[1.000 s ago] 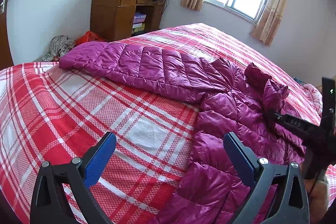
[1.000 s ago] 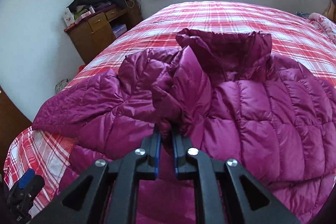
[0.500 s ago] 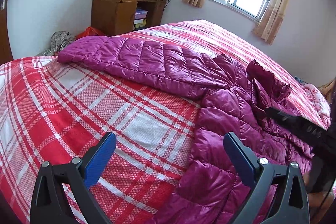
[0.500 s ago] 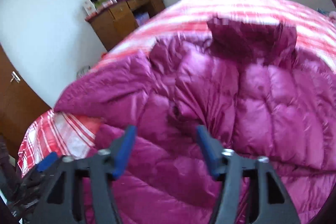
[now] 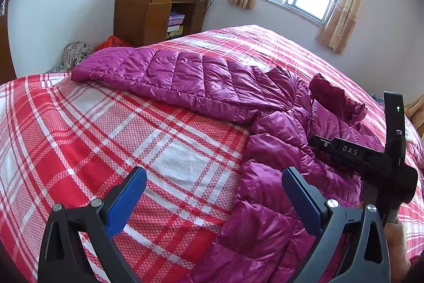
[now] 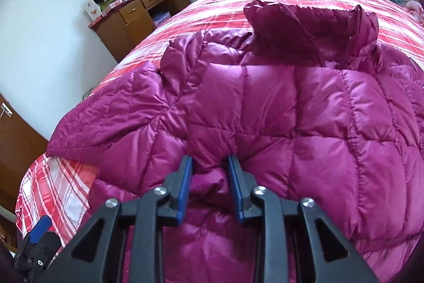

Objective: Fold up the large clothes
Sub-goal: 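Lay the sleeve flat on the jacket front and open the right tool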

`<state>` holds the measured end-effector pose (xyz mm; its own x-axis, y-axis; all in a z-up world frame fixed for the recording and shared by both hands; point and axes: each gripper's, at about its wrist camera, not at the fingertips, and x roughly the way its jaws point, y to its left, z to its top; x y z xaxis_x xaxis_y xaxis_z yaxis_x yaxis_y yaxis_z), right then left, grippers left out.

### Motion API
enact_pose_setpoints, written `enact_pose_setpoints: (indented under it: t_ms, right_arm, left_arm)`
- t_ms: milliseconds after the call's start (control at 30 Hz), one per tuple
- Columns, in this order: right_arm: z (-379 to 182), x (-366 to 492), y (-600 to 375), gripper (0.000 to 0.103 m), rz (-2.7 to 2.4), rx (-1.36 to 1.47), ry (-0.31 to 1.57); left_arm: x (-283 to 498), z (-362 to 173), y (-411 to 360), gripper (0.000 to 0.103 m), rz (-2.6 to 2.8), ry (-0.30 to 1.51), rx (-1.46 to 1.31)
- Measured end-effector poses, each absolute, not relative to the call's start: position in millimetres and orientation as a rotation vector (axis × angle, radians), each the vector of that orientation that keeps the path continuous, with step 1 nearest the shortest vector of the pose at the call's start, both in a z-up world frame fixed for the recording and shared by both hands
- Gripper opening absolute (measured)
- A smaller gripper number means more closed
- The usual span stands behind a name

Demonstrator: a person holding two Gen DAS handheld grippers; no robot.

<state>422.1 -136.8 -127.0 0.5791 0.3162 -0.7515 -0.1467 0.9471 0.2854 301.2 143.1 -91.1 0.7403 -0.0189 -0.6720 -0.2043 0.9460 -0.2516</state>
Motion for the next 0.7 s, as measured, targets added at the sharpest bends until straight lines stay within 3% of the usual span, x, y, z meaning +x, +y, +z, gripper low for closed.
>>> enact_pose_setpoints:
  t_ms: [333,700]
  right_arm:
    - [-126,418,-125,0.036,0.241,0.115,0.905]
    - [-67,362,-179,0.042,0.084,0.047,0.748]
  left_arm:
    - [301,-93,135,0.102,0.117,0.732,-0.276]
    - [299,-92,115,0.102,0.119,0.708,-0.182]
